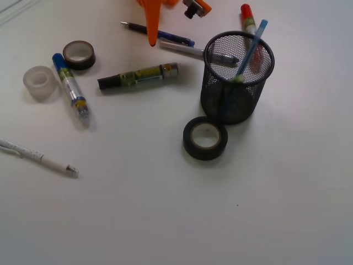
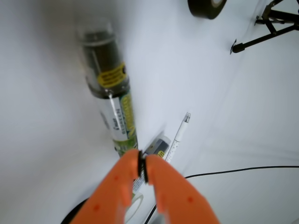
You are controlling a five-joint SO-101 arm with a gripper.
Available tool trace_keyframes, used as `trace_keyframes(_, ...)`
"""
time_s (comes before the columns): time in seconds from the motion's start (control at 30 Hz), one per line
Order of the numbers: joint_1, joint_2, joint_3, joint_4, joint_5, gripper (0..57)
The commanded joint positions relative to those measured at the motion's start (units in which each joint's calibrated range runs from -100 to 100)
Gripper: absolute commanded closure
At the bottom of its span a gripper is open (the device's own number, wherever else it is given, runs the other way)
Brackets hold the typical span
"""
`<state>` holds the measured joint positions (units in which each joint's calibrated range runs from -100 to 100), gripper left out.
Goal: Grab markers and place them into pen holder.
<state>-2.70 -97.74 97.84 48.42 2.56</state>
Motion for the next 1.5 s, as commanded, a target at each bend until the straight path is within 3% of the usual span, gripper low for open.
trace_keyframes(0.0, 4.01, -1.16, -5.27, 8.71, -0.44, 27.3)
trace_keyframes(0.33, 4.31, -0.82, -7.45, 9.06, -0.98, 26.9)
trace_keyframes(0.53, 4.53, 2.24, -26.38, 16.49, -1.9, 26.9)
trace_keyframes(0.73, 5.58, 25.95, -38.97, 13.96, -2.0, 27.2)
trace_keyframes(1.07, 14.7, 68.37, -59.35, 11.59, -11.82, 27.3)
trace_keyframes(1.47, 17.99, 107.64, -101.01, 29.35, -20.32, 27.4)
